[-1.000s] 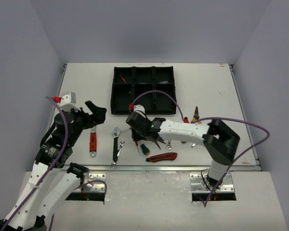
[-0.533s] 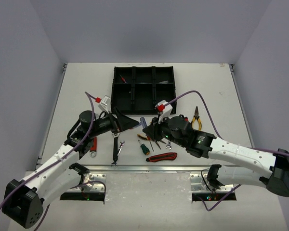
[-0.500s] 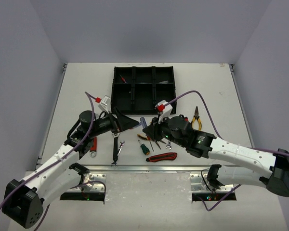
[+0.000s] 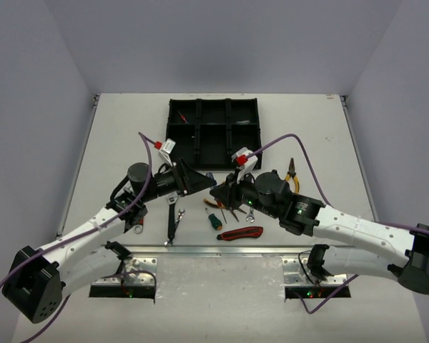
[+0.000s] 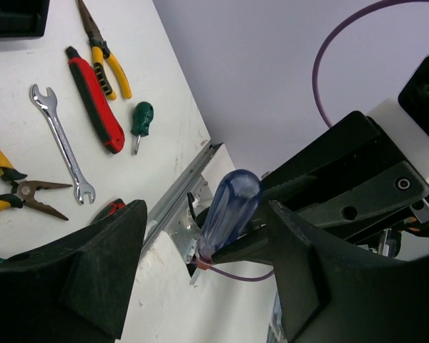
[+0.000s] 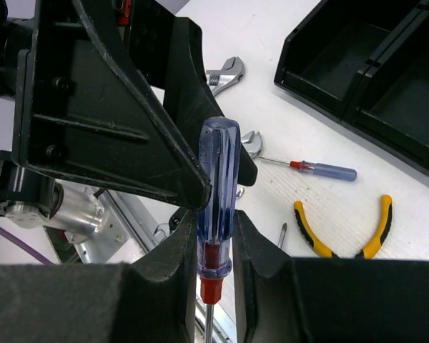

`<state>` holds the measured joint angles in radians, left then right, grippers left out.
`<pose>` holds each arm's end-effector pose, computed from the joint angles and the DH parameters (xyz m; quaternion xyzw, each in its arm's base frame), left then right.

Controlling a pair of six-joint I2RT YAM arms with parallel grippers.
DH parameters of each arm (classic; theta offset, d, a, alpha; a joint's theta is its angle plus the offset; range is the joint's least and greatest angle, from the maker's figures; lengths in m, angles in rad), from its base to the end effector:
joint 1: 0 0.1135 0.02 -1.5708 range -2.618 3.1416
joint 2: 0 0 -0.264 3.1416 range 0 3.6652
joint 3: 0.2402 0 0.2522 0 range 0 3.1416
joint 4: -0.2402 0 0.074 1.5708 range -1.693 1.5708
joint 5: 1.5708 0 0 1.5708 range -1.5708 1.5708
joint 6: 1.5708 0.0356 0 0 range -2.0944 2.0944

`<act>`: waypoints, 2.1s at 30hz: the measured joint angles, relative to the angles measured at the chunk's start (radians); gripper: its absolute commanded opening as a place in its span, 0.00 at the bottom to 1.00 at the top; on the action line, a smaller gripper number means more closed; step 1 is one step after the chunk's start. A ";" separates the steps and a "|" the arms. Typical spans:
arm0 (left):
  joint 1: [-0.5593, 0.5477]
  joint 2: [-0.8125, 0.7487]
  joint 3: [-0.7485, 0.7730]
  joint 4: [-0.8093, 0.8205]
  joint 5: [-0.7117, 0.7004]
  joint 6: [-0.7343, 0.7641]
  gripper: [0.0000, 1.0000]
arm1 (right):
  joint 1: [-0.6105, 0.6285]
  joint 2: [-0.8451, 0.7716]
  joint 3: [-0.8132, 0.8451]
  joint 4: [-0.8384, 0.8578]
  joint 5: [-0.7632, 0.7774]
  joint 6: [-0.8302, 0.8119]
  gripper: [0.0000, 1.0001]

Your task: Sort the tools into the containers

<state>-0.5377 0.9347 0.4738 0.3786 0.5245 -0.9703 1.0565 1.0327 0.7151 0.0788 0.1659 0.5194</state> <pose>0.1744 -0.1248 0.2620 0.0191 0.7316 -0.5869 0.3464 0.1242 0.2079 0.2949 -0.1586 0.7691 0.3905 0.4805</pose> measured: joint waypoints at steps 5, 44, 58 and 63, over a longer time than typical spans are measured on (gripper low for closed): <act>-0.007 0.020 0.018 0.008 -0.018 -0.002 0.11 | 0.000 0.023 0.000 0.003 -0.019 0.000 0.00; 0.343 1.274 1.524 -0.593 -0.960 0.391 0.01 | 0.000 -0.418 -0.072 -0.429 0.424 0.049 0.99; 0.340 1.325 1.539 -0.630 -0.720 0.349 0.80 | -0.016 -0.247 -0.061 -0.435 0.409 0.036 0.99; 0.338 1.231 1.476 -0.671 -0.652 0.332 0.91 | -0.119 -0.088 0.002 -0.450 0.277 0.023 0.99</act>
<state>-0.1998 2.1659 1.9502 -0.2929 -0.1277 -0.6385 0.9376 0.9449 0.7169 -0.3710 0.4424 0.5423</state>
